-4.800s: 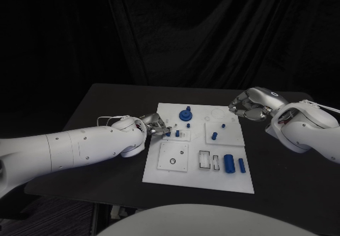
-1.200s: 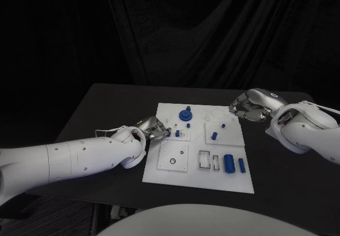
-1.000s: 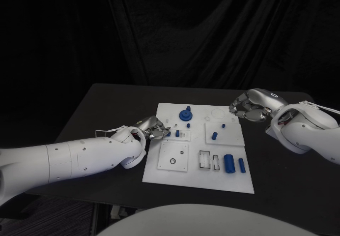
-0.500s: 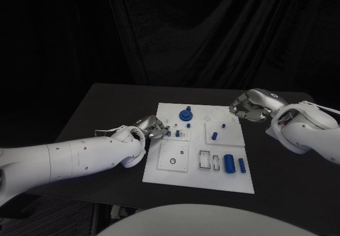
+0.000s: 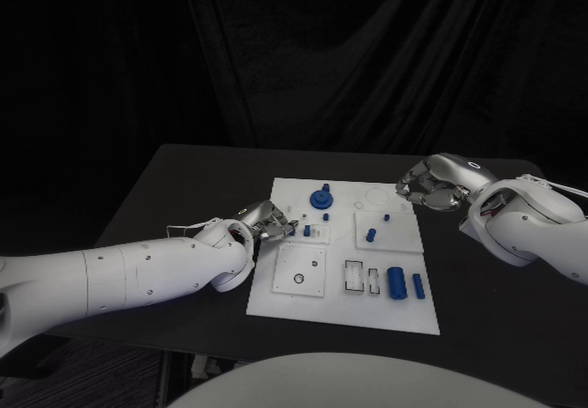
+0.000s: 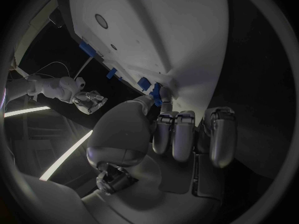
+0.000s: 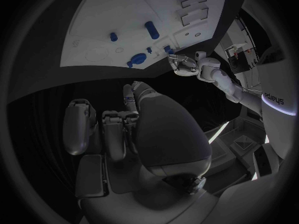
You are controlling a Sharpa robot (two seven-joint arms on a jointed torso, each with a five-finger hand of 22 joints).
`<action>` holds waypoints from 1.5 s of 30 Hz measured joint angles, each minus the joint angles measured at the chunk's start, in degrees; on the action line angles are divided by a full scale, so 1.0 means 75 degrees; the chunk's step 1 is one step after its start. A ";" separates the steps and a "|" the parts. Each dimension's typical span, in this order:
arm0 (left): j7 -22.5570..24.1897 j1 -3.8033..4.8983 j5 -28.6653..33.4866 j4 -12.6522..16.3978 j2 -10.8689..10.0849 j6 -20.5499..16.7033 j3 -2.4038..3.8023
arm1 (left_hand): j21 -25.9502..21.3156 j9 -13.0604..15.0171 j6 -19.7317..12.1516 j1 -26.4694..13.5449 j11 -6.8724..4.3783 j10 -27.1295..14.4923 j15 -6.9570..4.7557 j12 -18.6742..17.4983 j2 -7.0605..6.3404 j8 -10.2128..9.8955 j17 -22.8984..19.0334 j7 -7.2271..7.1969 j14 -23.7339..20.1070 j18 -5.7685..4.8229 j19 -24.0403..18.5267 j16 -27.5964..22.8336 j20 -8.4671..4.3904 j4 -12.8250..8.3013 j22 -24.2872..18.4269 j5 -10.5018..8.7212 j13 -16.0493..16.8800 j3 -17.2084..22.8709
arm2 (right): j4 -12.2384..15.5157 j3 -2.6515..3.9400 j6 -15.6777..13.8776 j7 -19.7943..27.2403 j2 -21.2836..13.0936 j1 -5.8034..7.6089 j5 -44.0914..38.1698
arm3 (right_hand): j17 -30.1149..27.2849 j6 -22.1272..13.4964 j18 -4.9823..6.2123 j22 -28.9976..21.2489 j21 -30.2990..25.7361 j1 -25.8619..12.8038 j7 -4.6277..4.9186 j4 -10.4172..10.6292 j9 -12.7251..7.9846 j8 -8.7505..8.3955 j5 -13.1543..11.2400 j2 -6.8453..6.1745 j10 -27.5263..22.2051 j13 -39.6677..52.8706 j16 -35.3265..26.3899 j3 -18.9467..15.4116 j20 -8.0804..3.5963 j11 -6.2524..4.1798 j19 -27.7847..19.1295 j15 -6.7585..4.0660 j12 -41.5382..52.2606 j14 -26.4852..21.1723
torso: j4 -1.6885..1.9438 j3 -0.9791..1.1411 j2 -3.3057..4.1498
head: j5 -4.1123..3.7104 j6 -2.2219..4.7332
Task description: Assemble the parts on the task board
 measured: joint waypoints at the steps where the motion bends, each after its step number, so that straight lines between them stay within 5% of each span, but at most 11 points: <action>1: 0.0000 0.0000 0.0000 0.0000 0.0000 0.0008 0.0000 | 0.0027 -0.0013 0.0045 -0.0131 0.0000 0.0000 0.0000 0.0000 0.0015 0.0000 0.0000 0.0013 0.0000 0.0000 0.0000 0.0000 0.0000 -0.0003 0.0000 -0.0209 0.0000 -0.0073 | 0.0000 0.0000 0.0001 -0.0001 0.0000 0.0000 0.0000 | 0.0000 0.0000 -0.0001 0.0000 0.0000 0.0000 0.0000 0.0000 0.0000 0.0000 0.0000 0.0000 0.0000 0.0000 0.0000 0.0000 0.0000 0.0000 0.0000 0.0000 0.0000 0.0000 | -0.0001 0.0001 0.0000 | 0.0000 0.0000; 8: -0.0001 0.0000 0.0000 -0.0007 -0.0009 0.0038 0.0002 | 0.0028 -0.0042 0.0057 -0.0720 0.0000 0.0000 0.0000 0.0000 0.0091 0.0000 0.0000 0.0024 0.0000 0.0000 0.0000 0.0000 0.0000 0.0004 0.0000 -0.0833 0.0000 -0.0586 | -0.0005 0.0000 0.0012 -0.0004 0.0000 -0.0001 0.0000 | 0.0000 0.0000 0.0000 0.0000 0.0000 0.0000 0.0000 0.0000 0.0000 0.0000 0.0000 0.0000 0.0000 0.0000 0.0000 0.0000 0.0000 0.0000 0.0000 0.0000 0.0000 0.0000 | -0.0001 0.0000 0.0001 | 0.0005 0.0000; 14: -0.0001 0.0000 0.0000 -0.0022 -0.0010 0.0044 0.0002 | 0.0028 -0.0042 0.0056 -0.0870 0.0000 0.0000 0.0000 0.0000 0.0161 0.0000 0.0000 0.0024 0.0000 -0.0001 0.0000 0.0000 0.0000 0.0014 0.0000 -0.0924 0.0000 -0.0761 | -0.0005 0.0000 0.0018 -0.0007 0.0000 -0.0003 0.0000 | 0.0000 0.0000 0.0000 0.0000 0.0000 0.0000 0.0000 0.0000 -0.0001 0.0000 0.0000 0.0000 0.0000 0.0000 0.0000 0.0000 0.0000 0.0000 0.0000 0.0000 0.0000 0.0000 | -0.0001 0.0000 0.0001 | 0.0001 0.0000; 17: -0.0001 0.0000 0.0001 -0.0033 -0.0008 0.0044 0.0002 | 0.0028 -0.0048 0.0057 -0.1046 0.0000 0.0000 0.0000 0.0000 0.0217 0.0000 0.0000 0.0024 0.0000 0.0000 0.0000 0.0000 0.0000 0.0007 0.0000 -0.0927 0.0000 -0.0902 | -0.0005 0.0000 0.0020 -0.0008 0.0000 -0.0004 0.0000 | 0.0000 0.0000 0.0000 0.0000 0.0000 0.0000 0.0000 0.0000 -0.0001 0.0000 0.0000 0.0000 0.0000 0.0000 0.0000 0.0000 0.0000 0.0000 0.0000 0.0000 0.0000 0.0000 | 0.0000 -0.0001 0.0001 | 0.0001 0.0000; 27: 0.0026 0.0000 0.0001 -0.0045 -0.0023 0.0027 0.0002 | 0.0028 0.0017 0.0084 -0.1851 0.0000 0.0000 0.0000 0.0000 0.0861 0.0000 0.0000 0.0052 0.0000 0.0000 0.0000 0.0000 0.0000 0.0009 0.0000 -0.0819 0.0000 -0.1589 | -0.0005 0.0000 0.0023 -0.0012 0.0000 -0.0013 0.0000 | 0.0000 0.0000 0.0000 0.0000 0.0000 0.0000 0.0000 0.0000 0.0005 0.0000 0.0000 0.0000 0.0000 0.0000 0.0000 0.0000 0.0000 0.0000 0.0000 0.0000 0.0000 0.0000 | 0.0003 -0.0001 0.0001 | 0.0001 0.0000; 31: 0.0103 -0.0002 0.0003 -0.0047 -0.0034 0.0000 0.0000 | 0.0028 0.0111 0.0087 -0.1852 0.0000 0.0000 0.0000 0.0000 0.1114 0.0074 0.0000 0.0048 0.0000 -0.0001 0.0000 0.0000 0.0000 0.0005 0.0000 -0.0561 0.0000 -0.1656 | -0.0005 0.0000 0.0023 -0.0014 -0.0003 -0.0015 0.0000 | 0.0000 0.0000 0.0000 0.0000 0.0000 0.0000 0.0000 0.0022 0.0005 0.0000 0.0031 0.0000 0.0000 0.0000 0.0000 0.0021 0.0000 0.0000 0.0000 0.0000 0.0000 0.0000 | 0.0002 -0.0001 0.0001 | 0.0010 0.0000; 45: 0.0524 -0.0003 0.0003 -0.0104 -0.0008 -0.0007 -0.0001 | 0.0027 0.0254 0.0178 -0.1905 0.0000 0.0000 0.0000 0.0000 0.1580 0.0220 0.0000 0.0012 0.0000 0.0000 0.0000 0.0000 0.0000 -0.0007 0.0000 -0.0481 0.0000 -0.1837 | -0.0004 0.0000 0.0022 -0.0019 -0.0001 -0.0020 0.0000 | 0.0000 0.0000 0.0000 0.0000 0.0000 0.0000 0.0000 0.0022 0.0003 0.0000 0.0030 0.0000 0.0000 0.0000 0.0000 0.0021 0.0000 0.0000 0.0000 0.0000 0.0000 0.0000 | -0.0001 0.0000 -0.0001 | 0.0015 0.0000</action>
